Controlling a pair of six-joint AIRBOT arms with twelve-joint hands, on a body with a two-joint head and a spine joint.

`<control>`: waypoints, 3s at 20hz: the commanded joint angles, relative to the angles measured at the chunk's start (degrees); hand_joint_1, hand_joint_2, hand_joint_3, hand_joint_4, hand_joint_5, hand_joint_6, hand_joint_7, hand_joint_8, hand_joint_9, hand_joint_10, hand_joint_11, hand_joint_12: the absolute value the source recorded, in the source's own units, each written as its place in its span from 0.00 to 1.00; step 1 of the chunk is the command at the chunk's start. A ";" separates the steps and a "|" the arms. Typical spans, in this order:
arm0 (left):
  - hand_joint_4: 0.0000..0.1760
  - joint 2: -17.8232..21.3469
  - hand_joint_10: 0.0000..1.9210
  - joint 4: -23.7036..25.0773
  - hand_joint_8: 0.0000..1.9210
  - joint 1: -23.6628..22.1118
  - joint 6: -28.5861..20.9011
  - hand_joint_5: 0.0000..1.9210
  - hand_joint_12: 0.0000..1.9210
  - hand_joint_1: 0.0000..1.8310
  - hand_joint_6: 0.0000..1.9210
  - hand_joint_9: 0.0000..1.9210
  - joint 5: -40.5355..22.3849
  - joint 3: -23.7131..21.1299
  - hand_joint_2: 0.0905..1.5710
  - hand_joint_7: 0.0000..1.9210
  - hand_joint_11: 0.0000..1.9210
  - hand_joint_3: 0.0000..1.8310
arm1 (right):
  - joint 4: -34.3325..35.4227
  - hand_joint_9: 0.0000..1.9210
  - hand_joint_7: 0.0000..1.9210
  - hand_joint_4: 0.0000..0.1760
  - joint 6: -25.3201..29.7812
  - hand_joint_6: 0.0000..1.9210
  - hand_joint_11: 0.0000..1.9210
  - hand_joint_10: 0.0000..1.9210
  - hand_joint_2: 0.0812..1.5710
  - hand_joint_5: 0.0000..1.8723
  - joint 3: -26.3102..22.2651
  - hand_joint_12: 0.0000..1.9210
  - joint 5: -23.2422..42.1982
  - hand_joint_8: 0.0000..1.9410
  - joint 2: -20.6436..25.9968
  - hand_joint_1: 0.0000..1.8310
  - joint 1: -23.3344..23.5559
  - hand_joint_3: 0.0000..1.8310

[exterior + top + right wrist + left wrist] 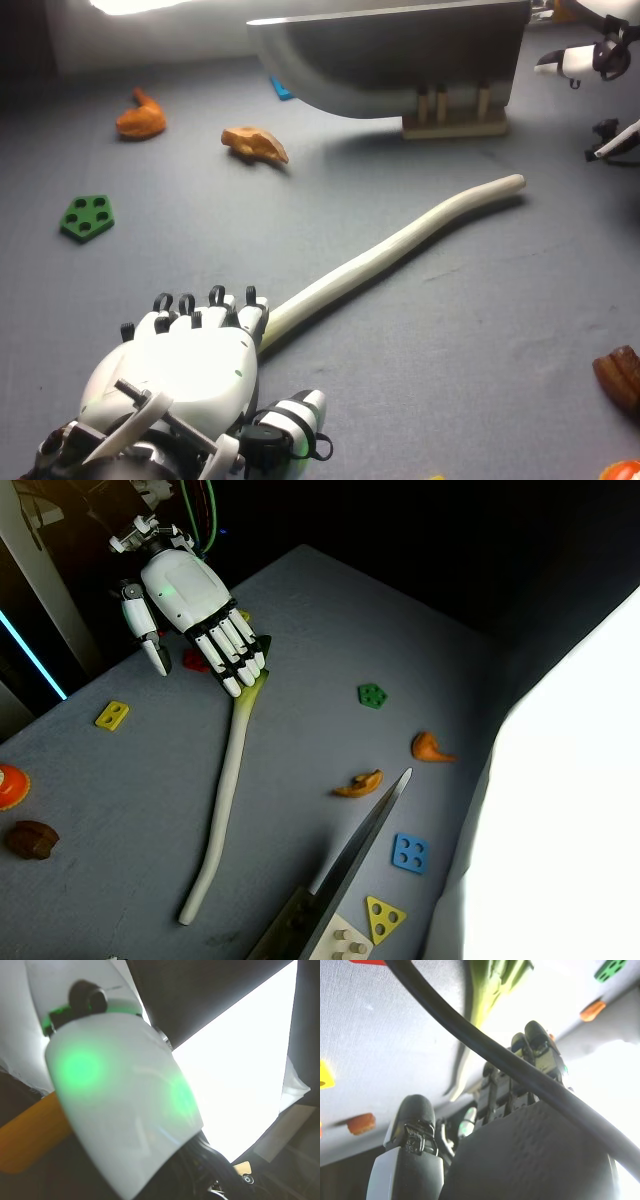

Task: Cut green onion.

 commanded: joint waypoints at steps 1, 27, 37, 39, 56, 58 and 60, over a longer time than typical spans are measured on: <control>0.17 -0.40 0.00 4.92 0.00 -0.34 0.04 0.06 0.25 0.11 0.00 0.06 3.18 0.04 0.86 0.04 0.00 0.00 | 1.15 0.08 0.15 0.00 0.21 0.57 0.00 0.71 0.62 0.12 0.67 0.87 6.93 0.55 0.50 0.64 0.25 0.00; 0.12 -0.40 0.00 5.50 0.00 -0.57 0.03 0.09 0.20 0.13 0.00 0.05 3.18 0.32 0.85 0.04 0.00 0.00 | 1.19 0.49 0.46 0.00 0.22 0.76 0.49 1.00 0.57 0.42 0.76 1.00 7.13 1.00 0.50 0.61 0.29 0.31; 0.12 -0.40 0.00 5.55 0.00 -0.68 0.02 0.08 0.21 0.15 0.00 0.04 3.17 0.32 0.85 0.03 0.00 0.00 | 1.19 0.78 0.74 0.00 0.22 0.95 0.81 1.00 0.63 0.54 0.75 1.00 7.13 1.00 0.51 0.80 0.30 0.08; 0.11 -0.40 0.00 5.55 0.00 -0.90 0.02 0.08 0.21 0.15 0.00 0.04 3.17 0.31 0.85 0.04 0.00 0.00 | 1.19 0.84 0.79 0.00 0.22 0.96 0.87 1.00 0.66 0.58 0.75 1.00 7.13 1.00 0.51 0.83 0.30 0.09; 0.13 -2.65 0.00 4.05 0.00 0.00 0.02 0.08 0.22 0.16 0.00 0.05 3.16 1.57 0.85 0.04 0.00 0.00 | 3.83 0.86 0.82 1.00 -3.94 1.00 0.88 1.00 0.47 0.67 0.73 1.00 12.04 1.00 0.31 0.88 0.02 0.44; 0.15 -2.82 0.00 3.56 0.00 0.43 0.02 0.07 0.20 0.14 0.00 0.04 3.18 1.80 0.85 0.03 0.00 0.00 | 3.83 0.85 0.82 1.00 -3.93 1.00 0.88 1.00 0.45 0.67 0.72 1.00 12.37 1.00 0.19 0.89 0.00 0.44; 0.16 -2.88 0.00 3.18 0.00 0.67 0.02 0.08 0.20 0.14 0.00 0.05 3.19 2.05 0.85 0.04 0.00 0.00 | 3.82 0.86 0.82 1.00 -3.93 1.00 0.88 1.00 0.45 0.68 0.71 1.00 13.52 1.00 0.20 0.89 0.01 0.44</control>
